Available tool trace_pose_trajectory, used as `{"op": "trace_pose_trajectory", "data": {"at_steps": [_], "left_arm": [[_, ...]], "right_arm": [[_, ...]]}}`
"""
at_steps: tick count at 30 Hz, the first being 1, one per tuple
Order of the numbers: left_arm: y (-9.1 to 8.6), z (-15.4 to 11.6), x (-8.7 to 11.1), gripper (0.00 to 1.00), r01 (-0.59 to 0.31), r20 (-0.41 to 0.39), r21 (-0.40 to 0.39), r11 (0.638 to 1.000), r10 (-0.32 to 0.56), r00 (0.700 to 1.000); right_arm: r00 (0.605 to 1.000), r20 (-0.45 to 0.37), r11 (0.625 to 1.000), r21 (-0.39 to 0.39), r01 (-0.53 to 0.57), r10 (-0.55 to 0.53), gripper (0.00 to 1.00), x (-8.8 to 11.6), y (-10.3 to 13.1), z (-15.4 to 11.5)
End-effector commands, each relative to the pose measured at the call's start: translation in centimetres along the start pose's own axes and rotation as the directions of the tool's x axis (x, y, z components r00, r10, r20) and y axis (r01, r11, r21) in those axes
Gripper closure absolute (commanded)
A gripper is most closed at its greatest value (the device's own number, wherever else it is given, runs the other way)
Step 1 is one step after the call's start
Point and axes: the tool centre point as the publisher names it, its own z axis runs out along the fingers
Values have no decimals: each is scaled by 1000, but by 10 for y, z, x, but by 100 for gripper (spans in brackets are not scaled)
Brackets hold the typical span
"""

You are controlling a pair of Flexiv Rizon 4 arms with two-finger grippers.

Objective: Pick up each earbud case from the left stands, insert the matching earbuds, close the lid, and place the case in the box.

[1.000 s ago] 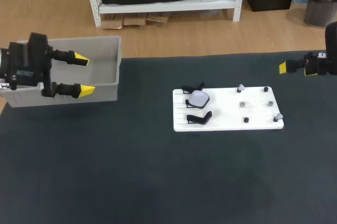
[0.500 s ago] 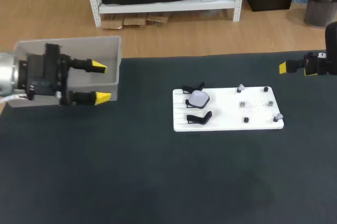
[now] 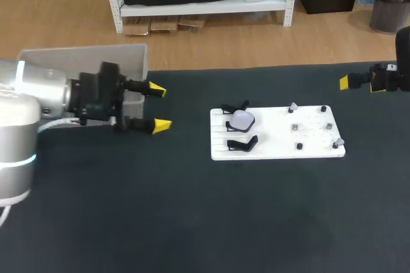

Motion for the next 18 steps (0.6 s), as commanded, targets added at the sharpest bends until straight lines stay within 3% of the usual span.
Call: {"op": "trace_pose_trajectory", "data": {"at_steps": [1, 3, 18], "left_arm": [[10, 45, 4, 0, 32, -28, 19, 999, -31, 999], [10, 55, 8, 0, 55, -44, 18, 998, -55, 998], [10, 55, 8, 0, 55, -44, 18, 998, -55, 998]], "right_arm": [[1000, 0, 1000, -2, 1, -1, 0, 0, -1, 1], [1000, 0, 1000, -2, 1, -1, 0, 0, -1, 1], [1000, 0, 1000, -2, 1, -1, 0, 0, -1, 1]]}}
